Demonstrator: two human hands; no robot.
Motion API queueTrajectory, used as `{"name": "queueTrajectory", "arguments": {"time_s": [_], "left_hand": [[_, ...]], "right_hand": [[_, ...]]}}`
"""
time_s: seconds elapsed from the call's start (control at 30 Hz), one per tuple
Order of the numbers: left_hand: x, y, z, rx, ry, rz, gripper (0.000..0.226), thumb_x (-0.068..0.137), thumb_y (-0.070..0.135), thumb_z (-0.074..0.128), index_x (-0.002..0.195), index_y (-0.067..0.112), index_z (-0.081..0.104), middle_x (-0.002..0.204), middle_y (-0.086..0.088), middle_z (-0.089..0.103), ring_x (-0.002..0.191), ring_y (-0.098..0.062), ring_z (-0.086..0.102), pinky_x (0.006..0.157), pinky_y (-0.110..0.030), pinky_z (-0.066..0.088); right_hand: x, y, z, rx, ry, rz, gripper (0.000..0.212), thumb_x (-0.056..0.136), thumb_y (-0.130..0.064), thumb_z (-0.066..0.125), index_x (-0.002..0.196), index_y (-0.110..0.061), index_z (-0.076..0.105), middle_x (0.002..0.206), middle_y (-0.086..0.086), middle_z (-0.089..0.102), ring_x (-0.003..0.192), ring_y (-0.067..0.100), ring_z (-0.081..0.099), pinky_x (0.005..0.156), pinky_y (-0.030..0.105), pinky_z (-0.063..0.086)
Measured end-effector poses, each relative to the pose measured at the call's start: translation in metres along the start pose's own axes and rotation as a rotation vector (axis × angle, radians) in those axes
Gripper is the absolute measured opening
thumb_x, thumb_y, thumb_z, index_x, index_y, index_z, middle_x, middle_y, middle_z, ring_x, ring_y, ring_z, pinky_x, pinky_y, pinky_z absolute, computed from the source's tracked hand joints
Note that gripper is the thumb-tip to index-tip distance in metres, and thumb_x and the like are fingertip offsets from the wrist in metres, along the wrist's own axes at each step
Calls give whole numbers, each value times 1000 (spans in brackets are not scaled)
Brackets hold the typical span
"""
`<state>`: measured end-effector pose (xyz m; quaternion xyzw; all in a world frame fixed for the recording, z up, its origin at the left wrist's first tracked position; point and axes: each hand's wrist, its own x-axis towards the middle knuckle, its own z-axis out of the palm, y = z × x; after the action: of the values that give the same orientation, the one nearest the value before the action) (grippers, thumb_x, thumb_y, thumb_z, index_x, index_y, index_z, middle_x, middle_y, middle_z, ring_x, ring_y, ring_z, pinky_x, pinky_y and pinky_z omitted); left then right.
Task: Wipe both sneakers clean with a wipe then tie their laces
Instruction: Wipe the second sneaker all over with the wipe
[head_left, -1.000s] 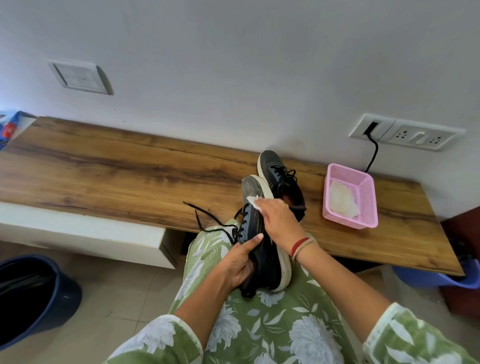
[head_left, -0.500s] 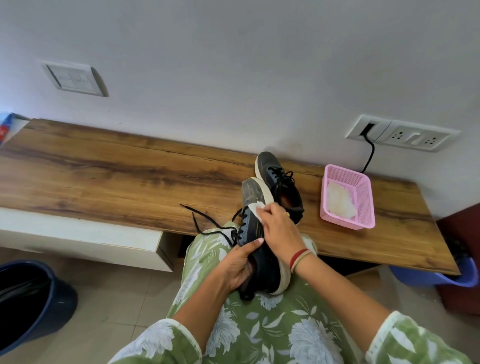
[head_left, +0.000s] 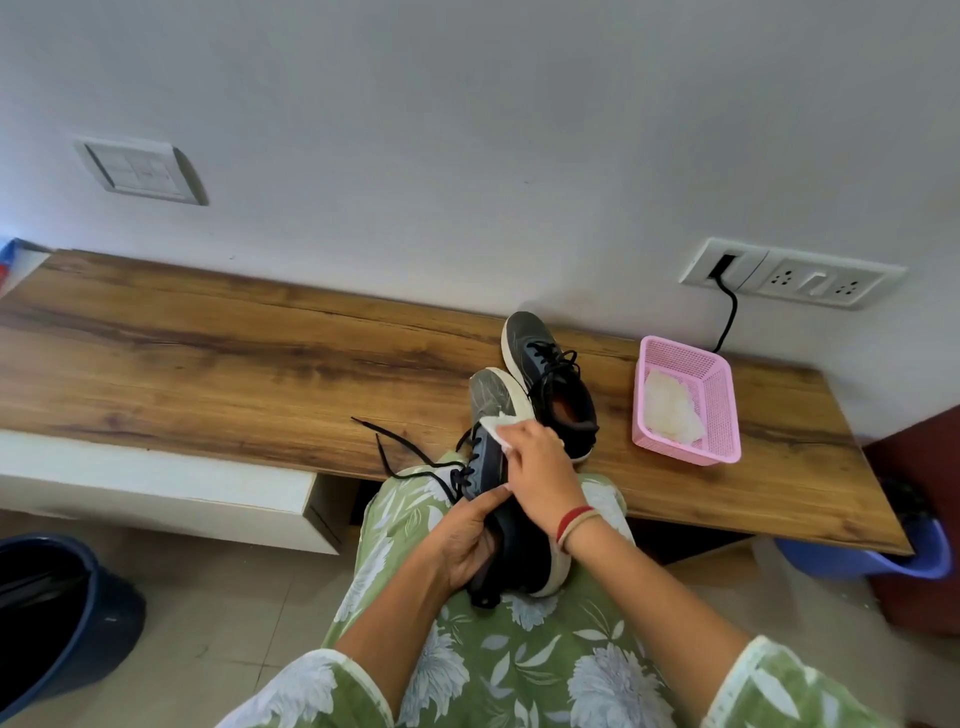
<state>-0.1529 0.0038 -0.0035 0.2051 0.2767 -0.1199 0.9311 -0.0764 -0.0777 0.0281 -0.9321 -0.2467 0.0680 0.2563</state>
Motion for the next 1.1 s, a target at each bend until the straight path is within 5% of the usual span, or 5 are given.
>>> {"name": "queueTrajectory", "arguments": {"time_s": [0.2, 0.53, 0.73, 0.9, 1.1], "left_hand": [[1, -2, -1, 42, -2, -39, 33, 76, 5, 58, 109, -2, 61, 100, -23, 68, 92, -28, 69, 72, -35, 58], [0, -2, 1, -15, -2, -19, 28, 91, 3, 51, 117, -1, 58, 107, -25, 67, 91, -30, 69, 73, -38, 59], [4, -2, 2, 46, 32, -32, 32, 82, 4, 60, 114, -2, 60, 106, -22, 69, 91, -28, 69, 71, -35, 58], [3, -2, 4, 45, 15, 2, 28, 92, 1, 51, 119, -2, 58, 106, -21, 69, 92, -27, 69, 73, -35, 58], [4, -3, -2, 42, -8, -8, 37, 82, 4, 59, 118, -1, 58, 108, -26, 66, 96, -31, 67, 83, -40, 57]], "right_hand": [[-28, -9, -6, -56, -66, -232, 28, 90, -7, 40, 107, -8, 63, 105, 5, 58, 100, 21, 46, 88, 36, 41], [-11, 10, 0, -32, -86, -119, 35, 89, -2, 43, 120, -6, 60, 118, 8, 58, 112, 26, 47, 100, 30, 33], [4, 12, -39, 156, -162, -38, 25, 92, -5, 48, 107, -4, 67, 109, 5, 64, 83, 2, 53, 70, 7, 37], [18, 12, -18, 73, -78, -61, 31, 93, -3, 44, 118, -6, 61, 121, 9, 60, 115, 21, 50, 99, 25, 33], [-20, 18, -9, 95, -115, -154, 32, 86, 1, 47, 112, -6, 65, 114, 7, 63, 110, 20, 53, 99, 25, 37]]}}
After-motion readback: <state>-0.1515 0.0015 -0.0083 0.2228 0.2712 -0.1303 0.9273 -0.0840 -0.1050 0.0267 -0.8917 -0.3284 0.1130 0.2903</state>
